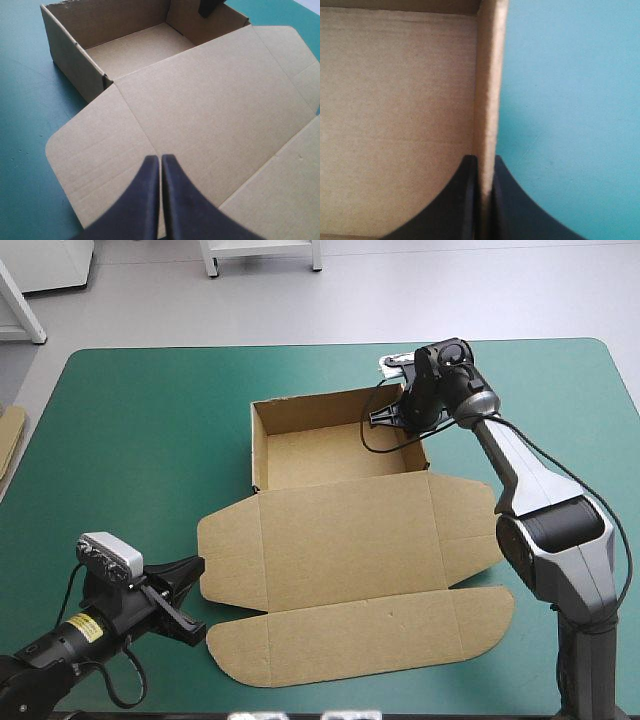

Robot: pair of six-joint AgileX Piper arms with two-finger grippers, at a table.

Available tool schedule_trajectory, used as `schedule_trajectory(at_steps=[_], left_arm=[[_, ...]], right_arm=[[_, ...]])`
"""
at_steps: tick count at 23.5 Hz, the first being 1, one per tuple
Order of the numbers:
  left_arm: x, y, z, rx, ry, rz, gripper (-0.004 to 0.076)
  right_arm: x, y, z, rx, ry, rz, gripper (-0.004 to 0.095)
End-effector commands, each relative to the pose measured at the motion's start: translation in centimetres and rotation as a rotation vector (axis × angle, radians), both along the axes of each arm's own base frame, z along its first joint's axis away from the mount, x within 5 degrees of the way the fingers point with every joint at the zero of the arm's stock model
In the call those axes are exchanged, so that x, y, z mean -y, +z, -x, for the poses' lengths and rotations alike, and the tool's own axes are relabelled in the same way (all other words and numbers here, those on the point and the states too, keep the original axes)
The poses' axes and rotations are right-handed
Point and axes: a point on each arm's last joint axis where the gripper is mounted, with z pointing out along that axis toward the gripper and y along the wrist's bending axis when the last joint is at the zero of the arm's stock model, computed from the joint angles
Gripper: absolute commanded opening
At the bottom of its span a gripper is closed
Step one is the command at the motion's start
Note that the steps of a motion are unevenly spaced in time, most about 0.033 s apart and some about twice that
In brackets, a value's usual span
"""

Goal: Fold the box

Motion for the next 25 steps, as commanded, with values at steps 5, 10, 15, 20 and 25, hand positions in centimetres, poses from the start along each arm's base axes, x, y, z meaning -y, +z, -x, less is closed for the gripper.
schedule_trajectory(at_steps=[5, 10, 15, 20, 25], left_arm=[[0.1, 1.1, -0.1, 0.037, 0.007, 0.040, 0.0004], [0.1, 1.1, -0.1, 0.035, 0.006, 0.039, 0.0004], [0.1, 1.1, -0.1, 0.035, 0.006, 0.039, 0.0004], [0.1, 1.1, 0.0, 0.032, 0.005, 0.038, 0.0004], [0.1, 1.0, 0.0, 0.027, 0.000, 0.033, 0.0004]], right_arm=[[7.6, 4.6, -0.4, 0.098, -0.125, -0.010, -0.0007], [16.6, 5.9, -0.4, 0.125, -0.319, 0.009, -0.0007], [22.6, 6.3, 0.3, 0.135, -0.451, 0.033, -0.0007], [26.9, 6.3, 1.2, 0.134, -0.548, 0.064, -0.0007], [31.6, 6.3, 2.6, 0.131, -0.656, 0.114, -0.0007]])
